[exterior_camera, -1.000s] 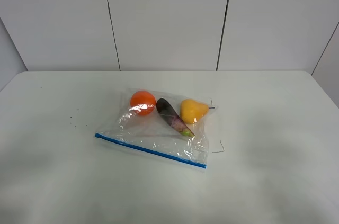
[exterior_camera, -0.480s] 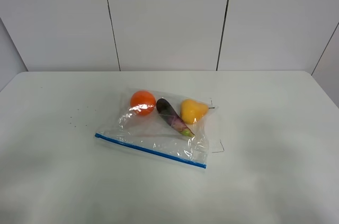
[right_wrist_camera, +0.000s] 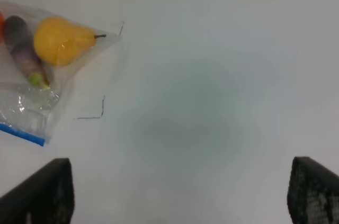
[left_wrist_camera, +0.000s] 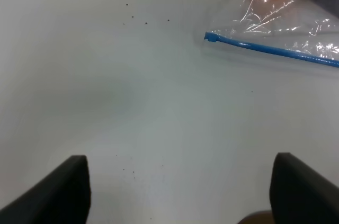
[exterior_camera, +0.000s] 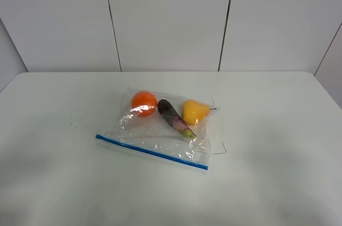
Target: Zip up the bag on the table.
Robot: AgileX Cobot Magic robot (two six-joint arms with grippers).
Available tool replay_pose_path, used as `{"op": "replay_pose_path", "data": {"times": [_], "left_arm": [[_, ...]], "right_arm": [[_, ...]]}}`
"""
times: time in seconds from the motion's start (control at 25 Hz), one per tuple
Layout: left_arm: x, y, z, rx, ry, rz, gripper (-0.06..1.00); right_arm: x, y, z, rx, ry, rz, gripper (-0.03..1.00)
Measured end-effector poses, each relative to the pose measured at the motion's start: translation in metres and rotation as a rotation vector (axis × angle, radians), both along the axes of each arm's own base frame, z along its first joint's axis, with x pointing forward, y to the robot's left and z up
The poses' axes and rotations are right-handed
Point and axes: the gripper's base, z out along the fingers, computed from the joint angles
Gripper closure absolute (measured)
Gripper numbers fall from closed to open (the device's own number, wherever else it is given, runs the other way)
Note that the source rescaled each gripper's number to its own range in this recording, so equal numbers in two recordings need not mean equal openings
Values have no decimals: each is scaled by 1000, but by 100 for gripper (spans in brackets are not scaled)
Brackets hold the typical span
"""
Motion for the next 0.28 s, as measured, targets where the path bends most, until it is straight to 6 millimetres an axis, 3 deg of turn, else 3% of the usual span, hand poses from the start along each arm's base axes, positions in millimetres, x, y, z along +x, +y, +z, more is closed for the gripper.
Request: {"op": "replay_pose_path", "data": {"times": [0.28], "left_arm": [[0,0,0,0,0,0,-4]], "right_arm": [[0,0,0,0,0,0,7]]}}
